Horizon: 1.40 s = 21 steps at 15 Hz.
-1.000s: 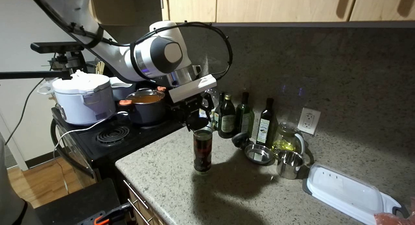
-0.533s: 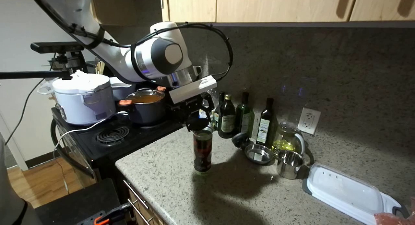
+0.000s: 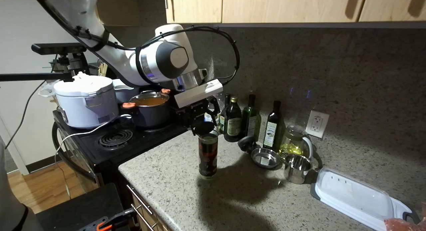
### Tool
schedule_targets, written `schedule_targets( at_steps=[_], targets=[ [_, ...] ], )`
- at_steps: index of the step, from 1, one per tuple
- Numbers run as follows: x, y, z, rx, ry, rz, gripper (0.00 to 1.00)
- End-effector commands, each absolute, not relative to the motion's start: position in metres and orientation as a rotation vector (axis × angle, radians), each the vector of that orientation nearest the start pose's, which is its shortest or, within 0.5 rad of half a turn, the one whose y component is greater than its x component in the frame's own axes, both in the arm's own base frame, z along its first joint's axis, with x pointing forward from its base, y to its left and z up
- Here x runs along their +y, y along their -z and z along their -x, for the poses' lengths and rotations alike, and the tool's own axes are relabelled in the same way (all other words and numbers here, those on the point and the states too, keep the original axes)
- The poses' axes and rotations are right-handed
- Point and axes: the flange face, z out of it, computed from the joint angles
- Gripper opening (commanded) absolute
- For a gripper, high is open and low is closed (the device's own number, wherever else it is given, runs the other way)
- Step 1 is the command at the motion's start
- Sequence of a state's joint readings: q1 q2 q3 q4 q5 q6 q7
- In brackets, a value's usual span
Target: Put the two tennis balls inside the container then place the black lid on top of the container
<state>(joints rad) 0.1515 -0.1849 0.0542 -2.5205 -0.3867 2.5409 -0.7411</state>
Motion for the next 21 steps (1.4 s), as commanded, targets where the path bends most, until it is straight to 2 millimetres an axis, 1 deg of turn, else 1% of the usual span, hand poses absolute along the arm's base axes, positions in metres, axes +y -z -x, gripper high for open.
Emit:
schedule_targets(
  at_steps=[1, 9, 16, 21],
  targets=[
    [0.095, -0.364, -0.459, -1.982, 0.252, 2.781, 0.87],
    [0.091, -0.356, -0.461, -1.948, 0.237, 2.783, 0.87],
    [0.089, -0.360, -0.460, -1.945, 0.258, 2.791, 0.87],
    [0.084, -0.362, -0.468, -1.938, 0.282, 2.787, 0.86]
  ],
)
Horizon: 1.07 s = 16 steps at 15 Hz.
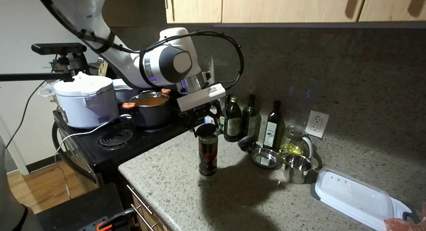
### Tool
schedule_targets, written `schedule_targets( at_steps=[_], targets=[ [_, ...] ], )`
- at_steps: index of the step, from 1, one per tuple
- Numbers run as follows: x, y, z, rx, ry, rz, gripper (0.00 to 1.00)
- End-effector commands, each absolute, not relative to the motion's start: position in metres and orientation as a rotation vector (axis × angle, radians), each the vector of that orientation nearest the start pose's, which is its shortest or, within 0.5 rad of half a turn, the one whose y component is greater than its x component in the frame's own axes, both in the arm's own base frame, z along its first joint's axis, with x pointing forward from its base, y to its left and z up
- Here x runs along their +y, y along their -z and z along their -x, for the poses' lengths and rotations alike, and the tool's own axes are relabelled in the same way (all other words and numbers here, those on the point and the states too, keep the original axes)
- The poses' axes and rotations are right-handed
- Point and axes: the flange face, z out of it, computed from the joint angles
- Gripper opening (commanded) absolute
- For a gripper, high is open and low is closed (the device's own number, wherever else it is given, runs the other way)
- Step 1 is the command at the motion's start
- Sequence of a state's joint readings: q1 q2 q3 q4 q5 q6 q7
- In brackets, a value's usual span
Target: Put the two tennis balls inside the container then place the black lid on top of the container
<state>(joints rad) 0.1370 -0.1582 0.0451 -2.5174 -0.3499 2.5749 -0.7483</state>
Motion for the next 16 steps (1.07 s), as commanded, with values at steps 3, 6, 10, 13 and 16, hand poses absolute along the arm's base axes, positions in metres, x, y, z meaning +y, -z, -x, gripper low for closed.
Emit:
schedule_targets(
  at_steps=[3, 6, 10, 13, 16],
  targets=[
    [0.078, -0.362, -0.473, -1.928, 0.288, 2.773, 0.86],
    [0.073, -0.360, -0.478, -1.913, 0.291, 2.757, 0.87],
    [0.076, -0.361, -0.484, -1.918, 0.291, 2.736, 0.84],
    [0.078, -0.362, -0.488, -1.928, 0.290, 2.729, 0.83],
    [0.079, -0.362, -0.488, -1.922, 0.282, 2.733, 0.82]
  ],
)
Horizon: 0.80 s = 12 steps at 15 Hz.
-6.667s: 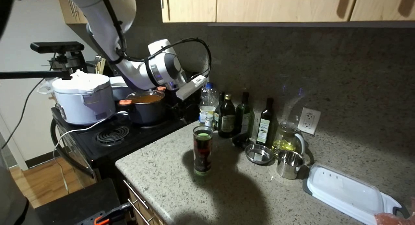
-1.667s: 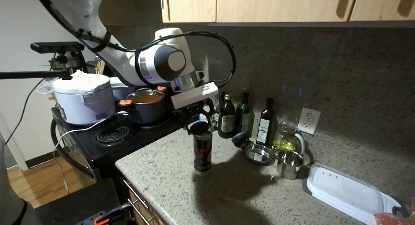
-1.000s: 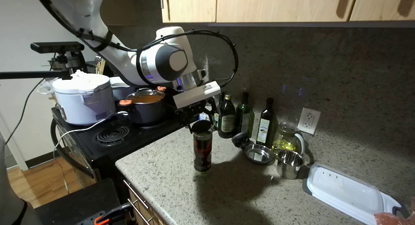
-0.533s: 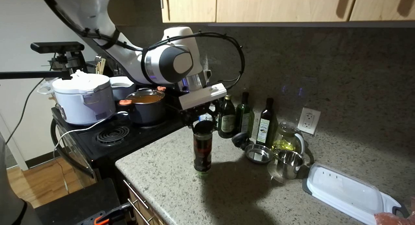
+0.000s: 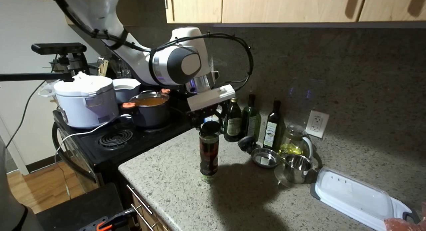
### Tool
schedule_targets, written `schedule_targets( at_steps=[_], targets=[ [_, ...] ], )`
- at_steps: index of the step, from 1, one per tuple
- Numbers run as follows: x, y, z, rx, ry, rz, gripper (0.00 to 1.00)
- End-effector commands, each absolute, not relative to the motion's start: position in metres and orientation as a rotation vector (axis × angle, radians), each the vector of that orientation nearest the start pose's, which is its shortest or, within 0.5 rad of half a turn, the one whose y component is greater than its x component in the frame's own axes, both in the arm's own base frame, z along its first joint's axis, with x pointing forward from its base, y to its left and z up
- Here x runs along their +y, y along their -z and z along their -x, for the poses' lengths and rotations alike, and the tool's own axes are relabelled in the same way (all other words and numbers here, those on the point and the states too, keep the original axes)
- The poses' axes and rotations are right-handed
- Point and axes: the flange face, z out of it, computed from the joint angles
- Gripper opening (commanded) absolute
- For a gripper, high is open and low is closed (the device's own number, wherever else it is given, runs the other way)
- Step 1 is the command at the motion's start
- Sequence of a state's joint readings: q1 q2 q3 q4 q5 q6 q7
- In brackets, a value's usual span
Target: Put the two tennis balls inside the container then place the black lid on top of the container
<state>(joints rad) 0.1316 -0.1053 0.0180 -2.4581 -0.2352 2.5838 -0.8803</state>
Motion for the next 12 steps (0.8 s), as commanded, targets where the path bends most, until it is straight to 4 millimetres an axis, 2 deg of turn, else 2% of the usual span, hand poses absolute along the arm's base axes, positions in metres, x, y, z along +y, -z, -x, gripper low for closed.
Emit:
schedule_targets(
  at_steps=[1, 12],
  targets=[
    [0.079, -0.363, -0.486, -1.923, 0.278, 2.736, 0.82],
    [0.091, -0.380, -0.469, -1.961, 0.293, 2.742, 0.81]
  ],
)
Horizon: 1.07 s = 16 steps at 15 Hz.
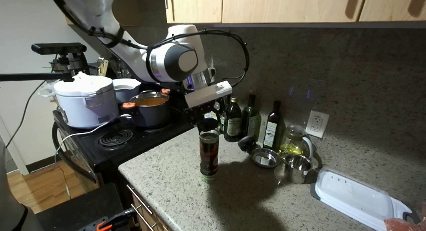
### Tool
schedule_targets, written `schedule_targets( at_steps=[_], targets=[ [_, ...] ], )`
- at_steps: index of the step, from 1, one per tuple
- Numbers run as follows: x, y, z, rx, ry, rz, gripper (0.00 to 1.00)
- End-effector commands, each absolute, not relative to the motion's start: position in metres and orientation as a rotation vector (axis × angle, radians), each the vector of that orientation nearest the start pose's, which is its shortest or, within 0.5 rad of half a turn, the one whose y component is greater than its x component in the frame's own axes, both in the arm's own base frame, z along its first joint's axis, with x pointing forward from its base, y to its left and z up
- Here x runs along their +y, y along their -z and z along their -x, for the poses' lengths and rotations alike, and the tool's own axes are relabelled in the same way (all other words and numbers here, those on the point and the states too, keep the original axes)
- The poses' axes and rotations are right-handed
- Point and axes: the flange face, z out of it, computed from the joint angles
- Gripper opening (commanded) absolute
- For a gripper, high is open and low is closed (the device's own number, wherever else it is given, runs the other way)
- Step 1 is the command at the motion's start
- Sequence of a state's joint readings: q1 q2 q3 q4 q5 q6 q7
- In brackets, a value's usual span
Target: Put the two tennis balls inside the container then place the black lid on top of the container
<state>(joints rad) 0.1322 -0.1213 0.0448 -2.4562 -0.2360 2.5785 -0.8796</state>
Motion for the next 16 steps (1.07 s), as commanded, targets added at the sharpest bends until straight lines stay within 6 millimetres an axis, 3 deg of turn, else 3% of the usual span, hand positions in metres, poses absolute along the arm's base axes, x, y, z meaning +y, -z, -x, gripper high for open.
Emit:
schedule_targets(
  at_steps=[1, 16],
  targets=[
    [0.090, -0.382, -0.467, -1.960, 0.294, 2.744, 0.81],
    [0.089, -0.367, -0.459, -1.949, 0.258, 2.725, 0.83]
  ],
)
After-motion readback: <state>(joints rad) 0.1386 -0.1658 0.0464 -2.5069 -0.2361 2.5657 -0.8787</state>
